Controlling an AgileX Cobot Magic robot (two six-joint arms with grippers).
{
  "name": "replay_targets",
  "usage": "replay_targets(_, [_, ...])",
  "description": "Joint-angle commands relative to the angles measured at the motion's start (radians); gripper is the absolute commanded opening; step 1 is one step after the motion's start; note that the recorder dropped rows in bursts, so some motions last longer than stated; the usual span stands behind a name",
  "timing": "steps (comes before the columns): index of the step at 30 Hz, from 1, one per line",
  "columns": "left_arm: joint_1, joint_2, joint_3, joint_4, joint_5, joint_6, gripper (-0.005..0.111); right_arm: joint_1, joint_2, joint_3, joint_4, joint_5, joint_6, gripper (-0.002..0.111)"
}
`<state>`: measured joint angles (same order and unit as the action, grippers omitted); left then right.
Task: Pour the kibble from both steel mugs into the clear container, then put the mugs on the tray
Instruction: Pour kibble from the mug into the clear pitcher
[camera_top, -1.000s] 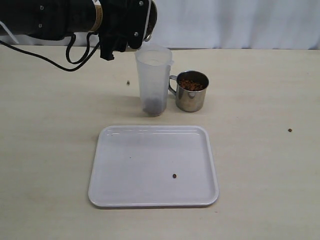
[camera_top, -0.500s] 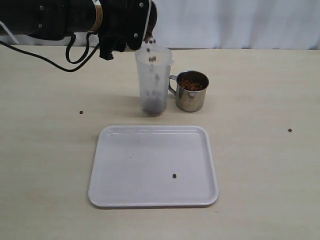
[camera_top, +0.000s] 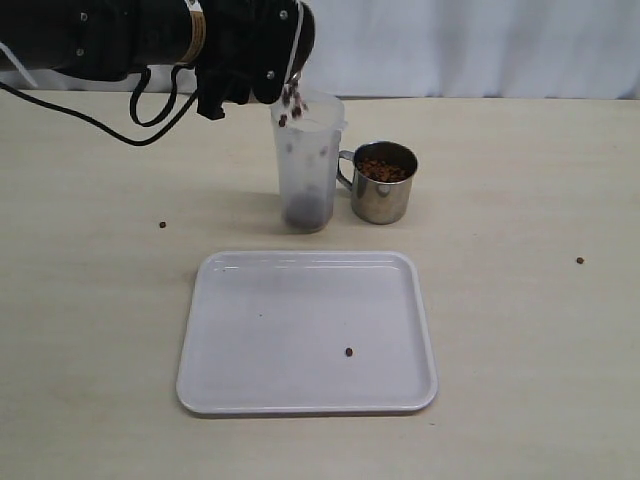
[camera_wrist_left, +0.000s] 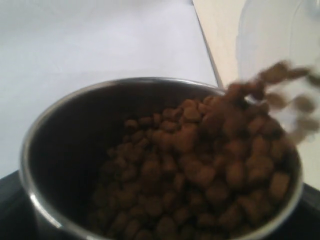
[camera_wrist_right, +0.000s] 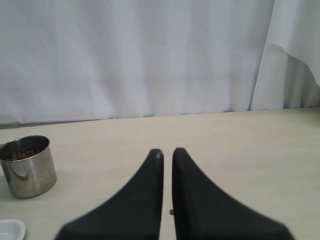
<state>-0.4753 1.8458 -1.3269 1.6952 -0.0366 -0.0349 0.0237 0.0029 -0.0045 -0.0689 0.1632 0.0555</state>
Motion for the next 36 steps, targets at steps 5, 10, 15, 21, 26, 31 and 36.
replay_targets(5, [-0.002,-0.008,-0.013,-0.007,-0.003,0.008,0.000,0.002,-0.003,0.005,0.003,-0.004,-0.004,0.005])
replay_targets(10, [-0.002,-0.008,-0.013,-0.007,-0.001,0.013,0.000,0.002,-0.003,0.005,0.003,-0.004,-0.004,0.005])
replay_targets(15, [-0.002,-0.008,-0.013,-0.007,-0.001,0.015,0.000,0.002,-0.003,0.005,0.003,-0.004,-0.004,0.005])
replay_targets(21, [-0.002,-0.008,-0.013,-0.007,-0.002,0.015,0.000,0.002,-0.003,0.005,0.003,-0.004,-0.004,0.005])
replay_targets(26, [-0.002,-0.008,-0.013,-0.004,-0.004,0.029,0.000,0.002,-0.003,0.005,0.003,-0.004,-0.004,0.005])
replay_targets(31, [-0.002,-0.008,-0.013,-0.004,-0.025,0.035,0.000,0.002,-0.003,0.005,0.003,-0.004,-0.004,0.005])
replay_targets(36, [-0.002,-0.008,-0.013,-0.004,-0.033,0.035,0.000,0.002,-0.003,0.005,0.003,-0.004,-0.004,0.005])
